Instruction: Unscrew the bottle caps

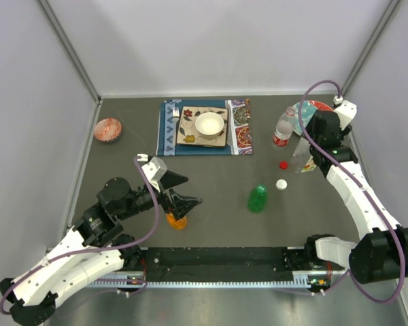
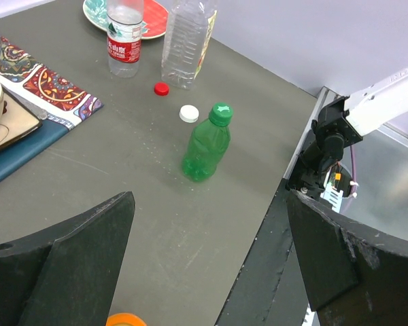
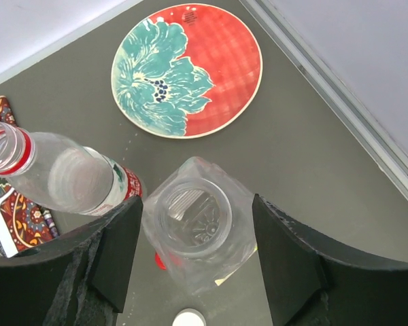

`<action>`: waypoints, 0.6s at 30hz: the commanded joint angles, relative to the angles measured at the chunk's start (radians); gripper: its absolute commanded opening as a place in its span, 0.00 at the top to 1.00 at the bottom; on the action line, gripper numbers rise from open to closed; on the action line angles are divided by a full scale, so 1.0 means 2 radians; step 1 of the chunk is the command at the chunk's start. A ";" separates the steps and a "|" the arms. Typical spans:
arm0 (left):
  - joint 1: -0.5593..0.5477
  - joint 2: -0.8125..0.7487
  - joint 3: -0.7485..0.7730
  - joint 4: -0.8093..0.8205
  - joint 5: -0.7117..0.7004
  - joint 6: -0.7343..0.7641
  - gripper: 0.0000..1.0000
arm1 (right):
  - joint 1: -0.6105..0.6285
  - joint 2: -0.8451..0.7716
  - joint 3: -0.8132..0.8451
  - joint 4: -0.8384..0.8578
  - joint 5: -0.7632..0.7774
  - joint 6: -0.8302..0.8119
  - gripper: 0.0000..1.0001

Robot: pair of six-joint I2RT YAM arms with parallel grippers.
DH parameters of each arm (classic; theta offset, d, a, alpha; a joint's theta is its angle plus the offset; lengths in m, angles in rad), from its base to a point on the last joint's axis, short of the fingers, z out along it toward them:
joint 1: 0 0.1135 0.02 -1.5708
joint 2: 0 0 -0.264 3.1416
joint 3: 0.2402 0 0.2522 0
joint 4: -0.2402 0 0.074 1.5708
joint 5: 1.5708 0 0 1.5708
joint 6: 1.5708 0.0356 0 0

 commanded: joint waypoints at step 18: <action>0.000 -0.001 -0.004 0.021 0.006 -0.001 0.01 | -0.005 -0.019 0.033 -0.005 -0.018 0.005 0.26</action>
